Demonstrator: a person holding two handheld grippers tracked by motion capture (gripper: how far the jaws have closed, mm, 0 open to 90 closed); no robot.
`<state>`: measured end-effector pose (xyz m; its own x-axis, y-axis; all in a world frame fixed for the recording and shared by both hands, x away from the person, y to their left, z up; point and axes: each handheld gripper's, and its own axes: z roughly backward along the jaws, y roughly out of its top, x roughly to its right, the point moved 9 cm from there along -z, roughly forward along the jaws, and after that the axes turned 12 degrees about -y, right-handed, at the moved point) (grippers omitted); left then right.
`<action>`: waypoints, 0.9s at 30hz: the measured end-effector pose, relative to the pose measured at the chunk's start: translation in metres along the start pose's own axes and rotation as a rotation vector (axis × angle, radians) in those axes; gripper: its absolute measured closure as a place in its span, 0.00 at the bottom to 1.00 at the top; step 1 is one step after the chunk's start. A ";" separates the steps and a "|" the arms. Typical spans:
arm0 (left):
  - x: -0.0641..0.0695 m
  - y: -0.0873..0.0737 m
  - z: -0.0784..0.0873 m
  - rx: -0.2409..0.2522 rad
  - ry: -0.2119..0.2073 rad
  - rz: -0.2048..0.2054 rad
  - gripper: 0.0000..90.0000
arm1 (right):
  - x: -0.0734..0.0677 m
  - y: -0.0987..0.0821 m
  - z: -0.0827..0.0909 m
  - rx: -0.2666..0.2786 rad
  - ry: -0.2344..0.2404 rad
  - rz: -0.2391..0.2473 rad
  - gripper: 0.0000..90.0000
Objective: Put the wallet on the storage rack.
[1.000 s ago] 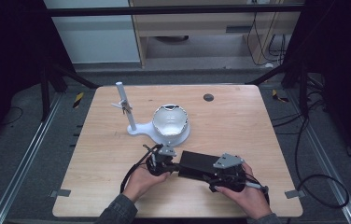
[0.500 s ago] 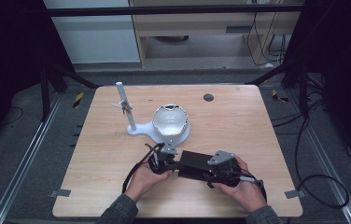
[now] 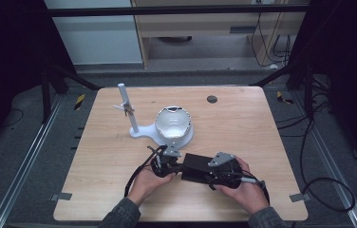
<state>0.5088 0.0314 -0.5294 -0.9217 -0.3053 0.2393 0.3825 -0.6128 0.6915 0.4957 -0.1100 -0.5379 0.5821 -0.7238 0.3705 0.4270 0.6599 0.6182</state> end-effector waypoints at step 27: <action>0.001 0.003 0.019 0.029 0.112 0.004 0.47 | 0.018 0.015 0.000 0.024 -0.119 0.154 0.93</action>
<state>0.5082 0.0429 -0.5139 -0.9067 -0.3877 0.1658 0.3825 -0.5906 0.7106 0.5123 -0.1129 -0.5221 0.5532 -0.6341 0.5402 0.3220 0.7609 0.5634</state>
